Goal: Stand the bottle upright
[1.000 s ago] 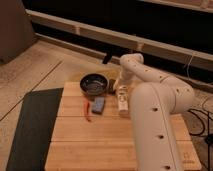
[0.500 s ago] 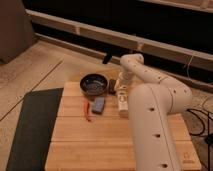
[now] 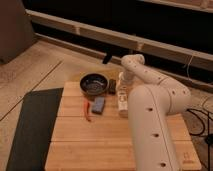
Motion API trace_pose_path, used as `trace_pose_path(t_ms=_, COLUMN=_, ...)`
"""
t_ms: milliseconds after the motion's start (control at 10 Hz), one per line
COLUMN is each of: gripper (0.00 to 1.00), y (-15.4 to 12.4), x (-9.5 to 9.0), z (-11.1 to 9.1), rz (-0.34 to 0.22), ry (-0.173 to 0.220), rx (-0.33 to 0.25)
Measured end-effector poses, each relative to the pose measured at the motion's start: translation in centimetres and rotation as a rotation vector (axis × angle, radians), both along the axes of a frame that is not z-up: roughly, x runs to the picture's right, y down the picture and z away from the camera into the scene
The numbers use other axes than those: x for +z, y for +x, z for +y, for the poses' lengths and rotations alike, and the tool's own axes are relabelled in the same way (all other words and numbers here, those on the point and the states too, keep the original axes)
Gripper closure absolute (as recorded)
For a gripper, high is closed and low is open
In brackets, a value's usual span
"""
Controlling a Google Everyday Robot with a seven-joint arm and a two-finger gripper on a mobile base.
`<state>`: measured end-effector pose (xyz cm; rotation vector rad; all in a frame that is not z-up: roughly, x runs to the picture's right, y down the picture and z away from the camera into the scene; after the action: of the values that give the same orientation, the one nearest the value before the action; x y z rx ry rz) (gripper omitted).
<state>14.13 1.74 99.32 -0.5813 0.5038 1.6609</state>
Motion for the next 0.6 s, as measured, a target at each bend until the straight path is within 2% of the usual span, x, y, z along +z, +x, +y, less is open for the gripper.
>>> trace_pose_path(t_ms=400, gripper=0.35, y=-0.52, x=0.23, z=0.44, rz=-0.008, ry=-0.012, rx=0.004)
trace_pose_path(t_ms=500, gripper=0.36, y=-0.72, x=0.3, z=0.54, rz=-0.011, ry=-0.014, rx=0.006)
trace_pose_path(t_ms=600, gripper=0.42, y=-0.84, x=0.34, z=0.58, rz=-0.014, ry=-0.014, rx=0.006)
